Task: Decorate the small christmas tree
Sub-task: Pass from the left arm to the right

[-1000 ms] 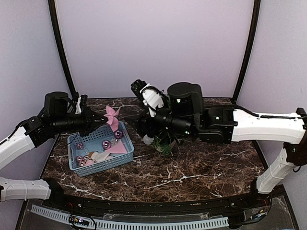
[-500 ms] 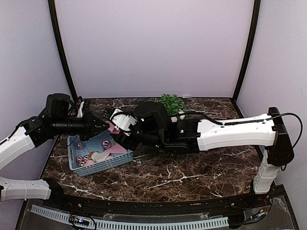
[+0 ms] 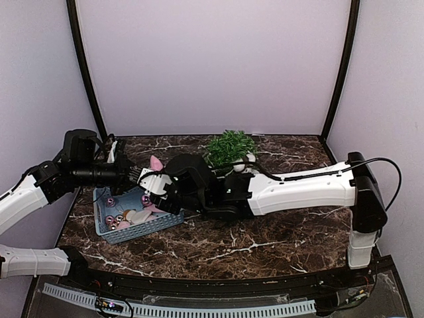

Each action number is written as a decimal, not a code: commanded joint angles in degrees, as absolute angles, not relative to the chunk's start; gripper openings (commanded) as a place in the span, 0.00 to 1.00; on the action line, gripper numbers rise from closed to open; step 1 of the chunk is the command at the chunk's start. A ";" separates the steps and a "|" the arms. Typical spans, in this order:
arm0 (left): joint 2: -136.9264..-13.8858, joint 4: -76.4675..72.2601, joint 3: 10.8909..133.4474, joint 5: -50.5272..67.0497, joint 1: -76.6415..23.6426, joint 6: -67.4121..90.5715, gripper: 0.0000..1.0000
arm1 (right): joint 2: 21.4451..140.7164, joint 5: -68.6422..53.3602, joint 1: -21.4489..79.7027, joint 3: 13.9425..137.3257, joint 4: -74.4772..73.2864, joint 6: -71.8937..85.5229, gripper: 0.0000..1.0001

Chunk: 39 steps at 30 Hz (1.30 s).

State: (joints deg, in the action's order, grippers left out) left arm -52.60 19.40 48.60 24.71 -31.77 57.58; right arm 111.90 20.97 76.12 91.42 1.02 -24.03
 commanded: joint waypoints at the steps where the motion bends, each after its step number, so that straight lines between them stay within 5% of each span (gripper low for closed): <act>1: -52.45 18.08 48.73 26.08 -32.17 58.06 0.00 | 114.21 25.28 76.64 94.11 3.05 -26.59 0.41; 8: -52.72 17.66 48.34 26.93 -32.33 58.48 0.00 | 116.61 29.29 76.71 95.10 7.37 -27.38 0.36; 14: -52.48 17.87 48.36 26.37 -32.34 58.52 0.00 | 116.78 32.74 76.63 95.19 10.38 -27.30 0.22; 19: -52.83 16.02 47.82 27.16 -32.34 58.64 0.01 | 115.99 33.79 76.64 94.73 11.39 -25.93 0.00; 21: -52.75 15.37 48.23 26.77 -32.33 58.02 0.15 | 114.98 33.68 76.39 93.80 11.79 -24.21 0.00; 24: -50.64 14.70 49.99 23.14 -32.34 55.33 0.55 | 112.18 33.13 75.61 92.35 11.16 -20.41 0.00; 28: -46.57 18.25 53.74 15.55 -32.29 50.13 0.81 | 105.37 28.81 74.27 89.72 8.74 -13.65 0.00; 39: -47.84 8.09 53.16 29.98 -32.38 41.12 0.87 | 80.14 -1.96 65.38 64.51 20.24 11.35 0.00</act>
State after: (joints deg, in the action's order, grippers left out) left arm -45.43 15.97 54.89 20.64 -32.05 46.24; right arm 85.56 12.47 68.86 71.50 12.19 -0.60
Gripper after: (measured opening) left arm 0.877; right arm 0.007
